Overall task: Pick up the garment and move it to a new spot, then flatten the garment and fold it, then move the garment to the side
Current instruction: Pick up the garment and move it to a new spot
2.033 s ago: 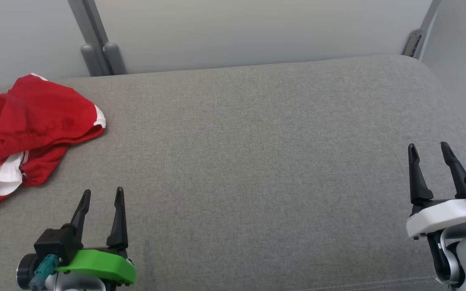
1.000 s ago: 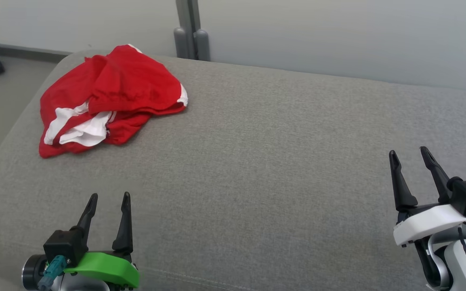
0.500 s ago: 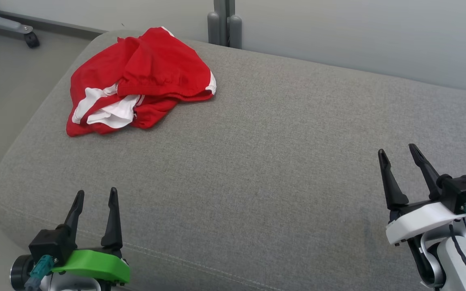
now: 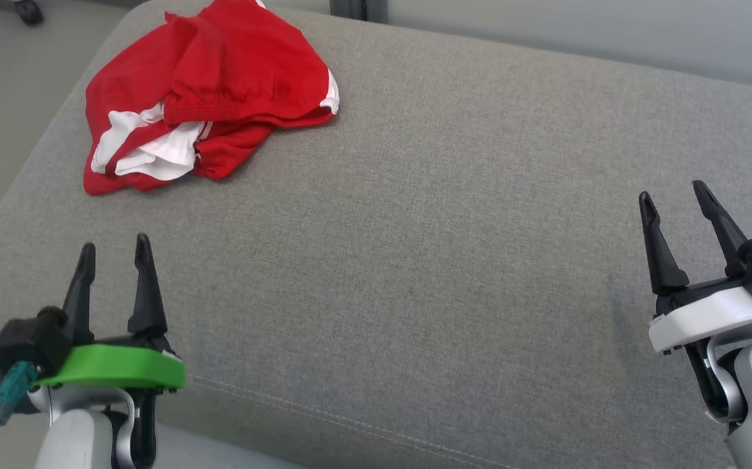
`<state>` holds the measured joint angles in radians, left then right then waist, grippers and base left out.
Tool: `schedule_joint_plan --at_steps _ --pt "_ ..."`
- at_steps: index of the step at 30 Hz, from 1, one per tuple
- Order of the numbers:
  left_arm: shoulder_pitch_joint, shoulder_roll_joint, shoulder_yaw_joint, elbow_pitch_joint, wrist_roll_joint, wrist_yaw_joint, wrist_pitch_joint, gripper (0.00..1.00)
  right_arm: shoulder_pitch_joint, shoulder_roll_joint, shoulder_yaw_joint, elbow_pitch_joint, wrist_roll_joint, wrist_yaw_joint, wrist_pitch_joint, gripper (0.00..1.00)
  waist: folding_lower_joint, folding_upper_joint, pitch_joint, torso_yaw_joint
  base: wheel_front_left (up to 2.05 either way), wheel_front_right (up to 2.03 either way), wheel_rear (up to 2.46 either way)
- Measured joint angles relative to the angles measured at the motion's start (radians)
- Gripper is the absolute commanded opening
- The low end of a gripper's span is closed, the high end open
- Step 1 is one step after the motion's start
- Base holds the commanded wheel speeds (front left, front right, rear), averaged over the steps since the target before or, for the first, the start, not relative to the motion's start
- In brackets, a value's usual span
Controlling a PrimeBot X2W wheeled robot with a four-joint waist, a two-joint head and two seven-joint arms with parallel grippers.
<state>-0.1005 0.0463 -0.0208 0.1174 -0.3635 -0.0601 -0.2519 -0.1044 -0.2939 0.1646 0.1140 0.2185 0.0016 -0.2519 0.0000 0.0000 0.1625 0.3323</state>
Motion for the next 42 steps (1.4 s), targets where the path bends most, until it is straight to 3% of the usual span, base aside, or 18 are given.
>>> schedule_joint_plan --at_steps 6,21,28,35,42 --pt "-0.151 -0.009 0.024 0.032 -0.061 0.001 0.007 1.0 -0.026 -0.017 0.002 -0.01 -0.008 0.01 0.0 1.0 0.0 0.0 0.074 -0.01 0.0 0.0 0.0" --pt "-0.537 -0.002 0.077 0.198 -0.124 0.031 0.135 1.0 -0.115 -0.084 -0.001 -0.057 -0.043 0.038 0.015 1.0 0.0001 0.0 0.267 -0.047 0.0 0.0 0.0" --pt "-0.621 0.006 0.09 0.331 -0.134 0.035 0.17 1.0 -0.116 -0.086 0.003 -0.042 -0.044 0.043 0.015 1.0 0.0002 0.0 0.311 -0.082 0.0 0.0 0.0" --pt "-0.679 0.071 0.116 0.424 -0.13 0.052 0.19 1.0 -0.116 -0.087 0.015 -0.042 -0.044 0.051 0.015 1.0 0.0002 0.0 0.324 -0.12 0.0 0.0 0.0" --pt "-0.737 0.074 0.114 0.483 -0.13 0.05 0.198 1.0 -0.115 -0.095 0.011 -0.055 -0.044 0.054 0.015 1.0 0.0001 0.0 0.344 -0.149 0.0 0.0 0.0"
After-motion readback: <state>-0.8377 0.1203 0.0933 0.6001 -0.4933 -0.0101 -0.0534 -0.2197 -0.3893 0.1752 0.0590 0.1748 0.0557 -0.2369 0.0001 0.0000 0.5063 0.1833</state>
